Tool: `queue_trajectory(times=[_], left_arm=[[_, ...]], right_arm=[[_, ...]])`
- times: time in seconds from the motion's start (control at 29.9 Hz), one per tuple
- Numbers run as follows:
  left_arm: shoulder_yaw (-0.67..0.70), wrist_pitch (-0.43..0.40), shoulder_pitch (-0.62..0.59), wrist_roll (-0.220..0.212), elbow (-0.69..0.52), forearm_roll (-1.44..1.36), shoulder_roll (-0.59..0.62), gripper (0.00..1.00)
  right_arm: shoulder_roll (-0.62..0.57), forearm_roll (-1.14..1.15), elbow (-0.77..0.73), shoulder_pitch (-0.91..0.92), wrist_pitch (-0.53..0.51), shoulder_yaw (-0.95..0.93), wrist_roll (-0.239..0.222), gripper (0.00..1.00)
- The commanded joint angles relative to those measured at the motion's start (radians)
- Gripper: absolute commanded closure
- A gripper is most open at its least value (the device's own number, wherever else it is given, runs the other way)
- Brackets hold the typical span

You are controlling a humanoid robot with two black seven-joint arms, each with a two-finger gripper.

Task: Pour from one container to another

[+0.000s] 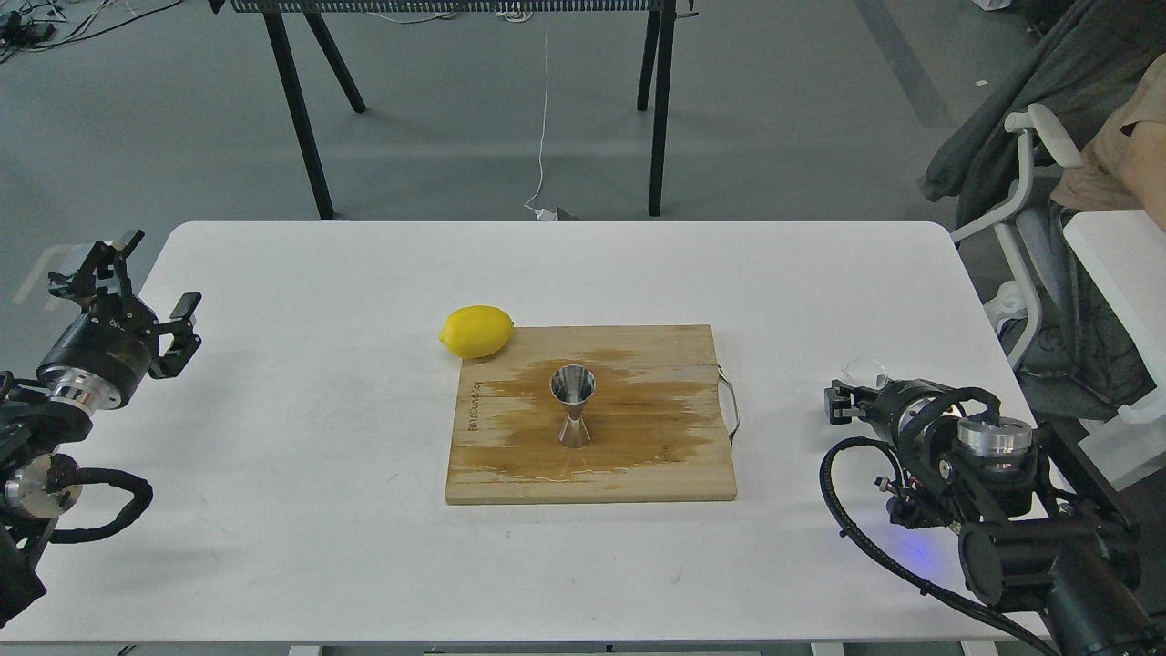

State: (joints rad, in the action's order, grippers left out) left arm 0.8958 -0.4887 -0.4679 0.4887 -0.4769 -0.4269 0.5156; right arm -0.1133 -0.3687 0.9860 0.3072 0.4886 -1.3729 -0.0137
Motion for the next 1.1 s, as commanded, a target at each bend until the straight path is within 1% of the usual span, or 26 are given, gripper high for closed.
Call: queue_trajectory(times=[0.0,0.1,0.13,0.17,0.2,0.67,0.9,1.07], left_arm=[[0.0,0.0,0.0,0.0,0.0,0.0,0.001,0.01],[0.0,0.0,0.0,0.0,0.0,0.0,0.0,0.01],[0.0,0.0,0.0,0.0,0.0,0.0,0.0,0.01],[0.0,0.0,0.0,0.0,0.0,-0.001,0.0,0.01],[0.0,0.0,0.0,0.0,0.0,0.0,0.0,0.01],[0.0,0.0,0.0,0.0,0.0,-0.001,-0.006,0.01],[-0.002,0.0,0.0,0.0,0.001,-0.001,-0.006,0.01],[0.0,0.0,-0.002,0.0,0.014,-0.001,-0.005,0.01]], right_arm=[[0.001,-0.002,0.005,0.001,0.0,0.0,0.0,0.31],[0.001,-0.006,0.006,0.001,0.0,0.0,0.0,0.2],[0.001,-0.006,0.008,0.003,0.0,0.0,0.0,0.14],[0.001,-0.006,0.014,0.003,0.0,0.0,0.0,0.06],[0.001,-0.006,0.022,0.0,0.0,-0.003,0.0,0.05],[-0.014,-0.006,0.132,-0.022,0.0,-0.017,0.001,0.04],[-0.048,-0.004,0.216,-0.026,0.0,-0.023,0.003,0.04],[-0.084,0.002,0.301,-0.025,0.0,-0.018,0.008,0.01]])
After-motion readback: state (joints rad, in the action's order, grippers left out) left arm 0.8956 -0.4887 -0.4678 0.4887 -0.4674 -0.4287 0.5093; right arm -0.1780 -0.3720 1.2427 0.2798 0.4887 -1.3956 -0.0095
